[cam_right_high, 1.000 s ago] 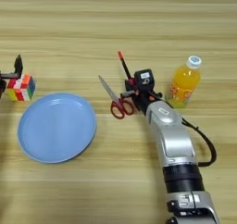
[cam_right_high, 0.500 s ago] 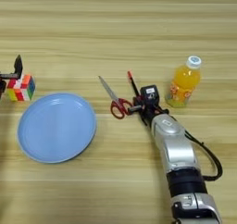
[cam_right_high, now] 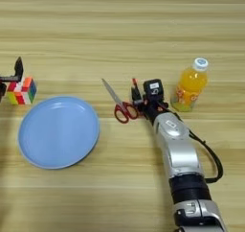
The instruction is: Move the objects on the table
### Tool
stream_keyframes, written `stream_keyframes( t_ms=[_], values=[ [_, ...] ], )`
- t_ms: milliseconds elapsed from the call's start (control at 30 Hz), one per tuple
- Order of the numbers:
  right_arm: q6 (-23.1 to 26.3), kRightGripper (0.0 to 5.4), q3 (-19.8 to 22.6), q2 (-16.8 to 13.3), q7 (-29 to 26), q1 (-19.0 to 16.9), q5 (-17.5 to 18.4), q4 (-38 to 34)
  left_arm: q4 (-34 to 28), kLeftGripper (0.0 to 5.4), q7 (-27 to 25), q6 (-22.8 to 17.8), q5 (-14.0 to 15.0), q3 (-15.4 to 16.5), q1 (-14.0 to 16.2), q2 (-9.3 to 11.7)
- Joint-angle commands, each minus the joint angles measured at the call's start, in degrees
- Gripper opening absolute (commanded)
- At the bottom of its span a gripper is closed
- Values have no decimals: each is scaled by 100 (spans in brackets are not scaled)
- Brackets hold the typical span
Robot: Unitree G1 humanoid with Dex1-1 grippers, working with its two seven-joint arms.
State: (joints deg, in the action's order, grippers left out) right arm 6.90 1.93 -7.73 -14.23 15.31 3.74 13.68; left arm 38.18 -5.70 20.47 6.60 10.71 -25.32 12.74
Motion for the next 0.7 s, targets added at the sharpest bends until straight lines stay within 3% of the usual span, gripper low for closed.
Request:
stream_keyframes(
  t_ms=[33, 267, 533, 700],
  values=[
    [-283, 265, 5, 32, -26, -9, 66, -78, -39, 540, -6, -87, -42, 5, 23, 47],
    [-740, 352, 6, 80, -14, 27, 71, 107, -28, 540, 4, -98, -46, 10, 16, 49],
    [-814, 440, -12, 83, 24, 40, 21, 223, -145, 540, -77, -146, -89, -84, 85, 18],
    [-771, 492, -23, 91, 32, 27, 20, 197, -404, 540, -176, -355, 109, -39, 192, -76]
  ],
)
